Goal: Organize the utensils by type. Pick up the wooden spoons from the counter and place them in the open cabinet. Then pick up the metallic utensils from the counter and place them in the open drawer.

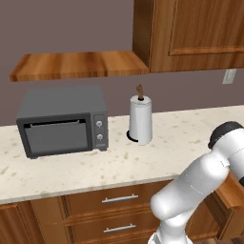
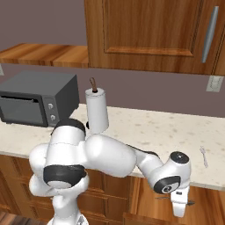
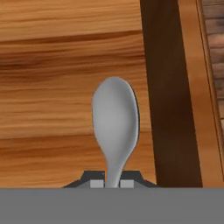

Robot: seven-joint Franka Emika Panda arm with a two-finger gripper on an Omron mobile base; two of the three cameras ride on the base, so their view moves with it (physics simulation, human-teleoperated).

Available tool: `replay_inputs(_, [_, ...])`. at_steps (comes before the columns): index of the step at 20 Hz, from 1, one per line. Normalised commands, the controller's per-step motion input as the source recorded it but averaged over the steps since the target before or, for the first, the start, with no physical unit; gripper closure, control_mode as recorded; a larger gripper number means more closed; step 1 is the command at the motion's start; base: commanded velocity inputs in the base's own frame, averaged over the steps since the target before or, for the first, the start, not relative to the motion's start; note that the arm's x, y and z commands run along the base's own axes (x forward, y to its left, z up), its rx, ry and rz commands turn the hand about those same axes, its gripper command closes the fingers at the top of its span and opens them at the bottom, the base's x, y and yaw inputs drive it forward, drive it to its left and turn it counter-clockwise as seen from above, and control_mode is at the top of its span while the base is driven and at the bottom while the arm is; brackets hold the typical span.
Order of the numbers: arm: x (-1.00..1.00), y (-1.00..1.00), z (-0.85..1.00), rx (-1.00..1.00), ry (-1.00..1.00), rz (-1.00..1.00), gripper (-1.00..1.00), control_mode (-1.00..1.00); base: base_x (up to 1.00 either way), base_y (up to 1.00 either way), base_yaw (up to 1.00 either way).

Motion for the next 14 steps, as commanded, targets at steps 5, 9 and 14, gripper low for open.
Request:
replay_inputs(5, [0.00,-0.40,-0.26,0.03,0.00,0.01,1.00,-1.00,0.00,0.00,0.00])
replay_inputs(9, [-0.03,-0.43,-0.27,0.06,0.00,0.01,1.00,-1.00,0.00,0.00,0.00])
replay_inputs(14, [-0.06,-0.32,-0.19,0.04,0.00,0.00,1.00,-1.00,0.00,0.00,0.00])
